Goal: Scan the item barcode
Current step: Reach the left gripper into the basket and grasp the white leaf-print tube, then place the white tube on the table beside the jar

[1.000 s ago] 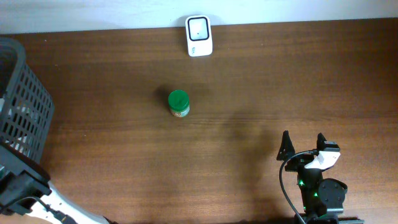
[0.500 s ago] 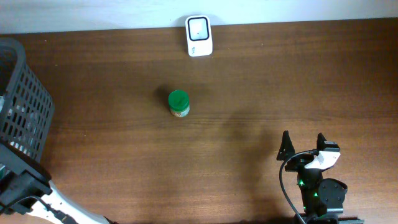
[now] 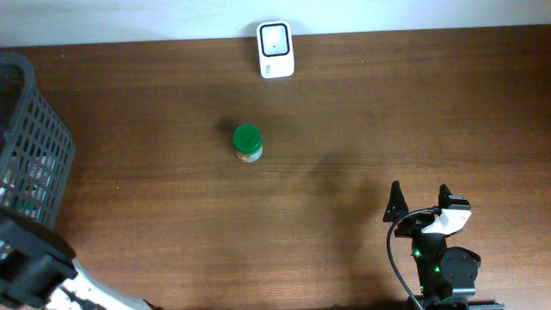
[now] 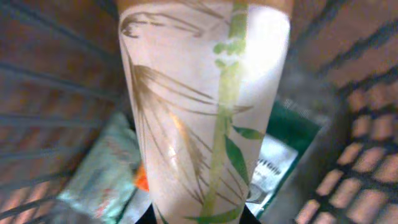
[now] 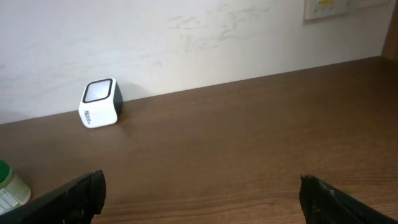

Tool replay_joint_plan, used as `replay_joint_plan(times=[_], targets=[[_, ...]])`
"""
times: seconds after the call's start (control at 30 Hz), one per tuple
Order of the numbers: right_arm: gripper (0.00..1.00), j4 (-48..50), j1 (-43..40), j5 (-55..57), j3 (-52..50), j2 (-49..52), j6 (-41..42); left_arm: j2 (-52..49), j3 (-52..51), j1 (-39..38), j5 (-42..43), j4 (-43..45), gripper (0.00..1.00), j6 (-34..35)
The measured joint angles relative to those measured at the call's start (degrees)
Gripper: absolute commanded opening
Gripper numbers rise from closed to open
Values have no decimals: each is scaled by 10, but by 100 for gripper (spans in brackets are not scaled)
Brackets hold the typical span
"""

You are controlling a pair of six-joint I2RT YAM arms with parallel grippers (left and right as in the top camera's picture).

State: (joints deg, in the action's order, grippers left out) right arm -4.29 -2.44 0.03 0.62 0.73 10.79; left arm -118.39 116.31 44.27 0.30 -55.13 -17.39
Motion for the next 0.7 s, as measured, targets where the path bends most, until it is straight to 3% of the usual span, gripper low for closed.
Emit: replay_joint_plan(times=[0.2, 0.33, 0.7], targets=[[98, 0, 0, 0, 0, 0, 0, 120, 38, -12, 49, 3, 0, 52], [98, 0, 0, 0, 0, 0, 0, 189, 44, -61, 97, -14, 0, 75], [98, 0, 0, 0, 0, 0, 0, 218, 46, -323, 144, -185, 0, 85]])
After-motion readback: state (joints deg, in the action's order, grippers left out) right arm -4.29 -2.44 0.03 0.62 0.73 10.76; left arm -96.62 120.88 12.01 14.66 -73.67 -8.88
